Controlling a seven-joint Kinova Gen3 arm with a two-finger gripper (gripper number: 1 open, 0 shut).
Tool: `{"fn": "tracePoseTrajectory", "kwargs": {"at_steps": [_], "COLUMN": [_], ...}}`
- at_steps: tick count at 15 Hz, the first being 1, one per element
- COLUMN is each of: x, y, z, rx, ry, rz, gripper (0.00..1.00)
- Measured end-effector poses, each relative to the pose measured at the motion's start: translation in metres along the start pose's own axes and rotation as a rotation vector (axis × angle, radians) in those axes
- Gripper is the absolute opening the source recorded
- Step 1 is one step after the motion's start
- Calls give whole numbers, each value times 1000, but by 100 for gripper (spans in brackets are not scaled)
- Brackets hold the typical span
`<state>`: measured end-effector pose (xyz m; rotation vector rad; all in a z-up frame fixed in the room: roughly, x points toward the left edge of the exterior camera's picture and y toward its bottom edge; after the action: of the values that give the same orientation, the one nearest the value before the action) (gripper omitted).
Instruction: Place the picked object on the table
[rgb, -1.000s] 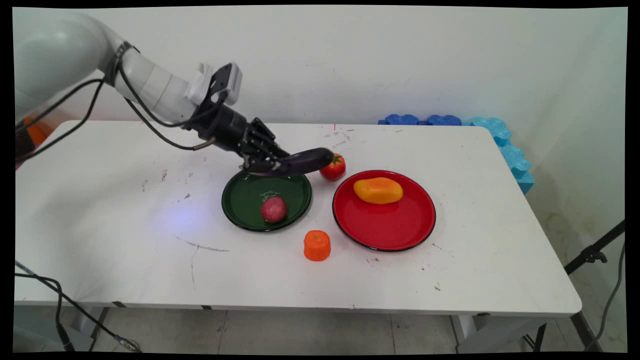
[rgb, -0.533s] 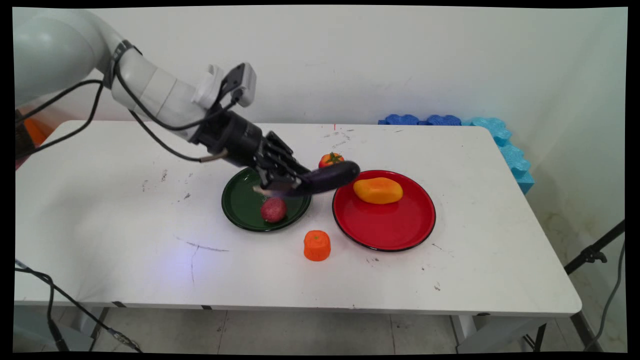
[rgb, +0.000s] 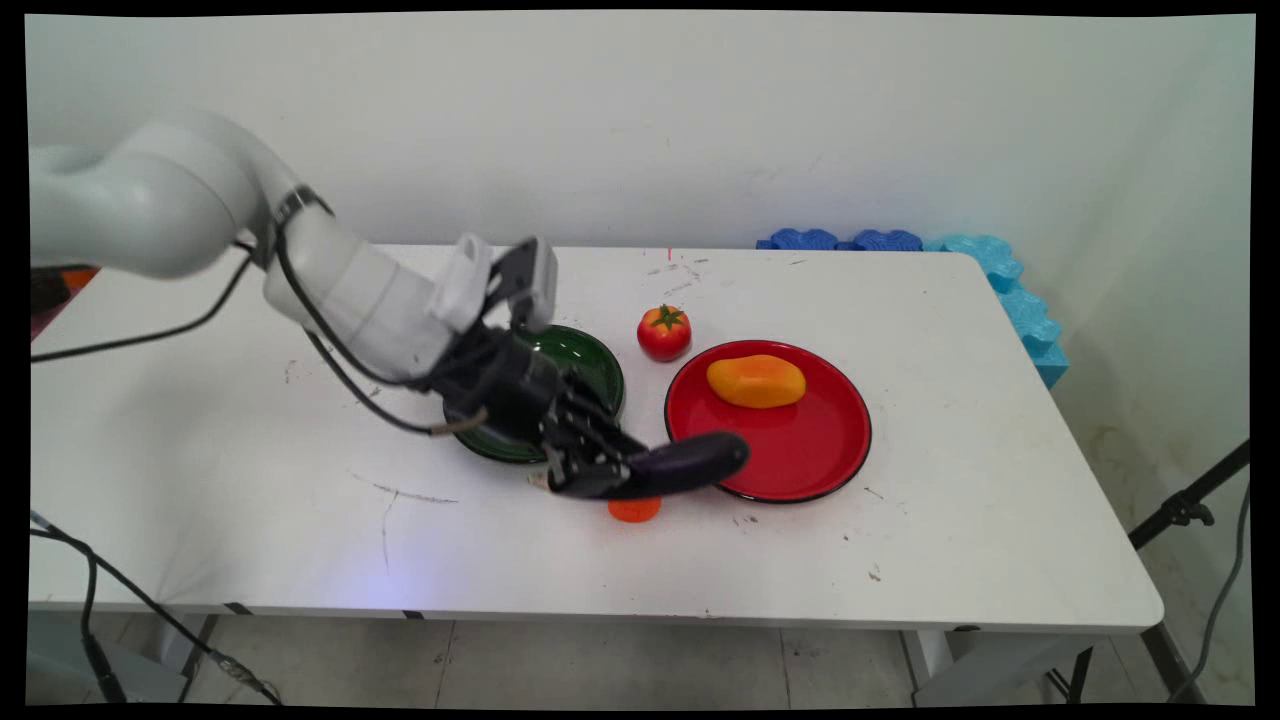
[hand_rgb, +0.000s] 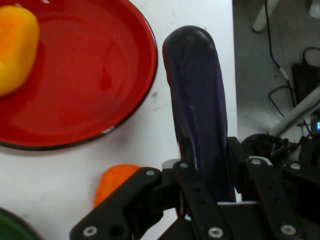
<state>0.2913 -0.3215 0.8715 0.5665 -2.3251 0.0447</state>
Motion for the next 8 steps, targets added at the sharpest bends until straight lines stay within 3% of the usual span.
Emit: {"fn": "tracePoseTrajectory", "kwargs": {"at_steps": [8], "x": [-25], "y": [15], "z": [43], "rx": [-26], "ry": [-23], "rz": [28], "gripper": [0]}}
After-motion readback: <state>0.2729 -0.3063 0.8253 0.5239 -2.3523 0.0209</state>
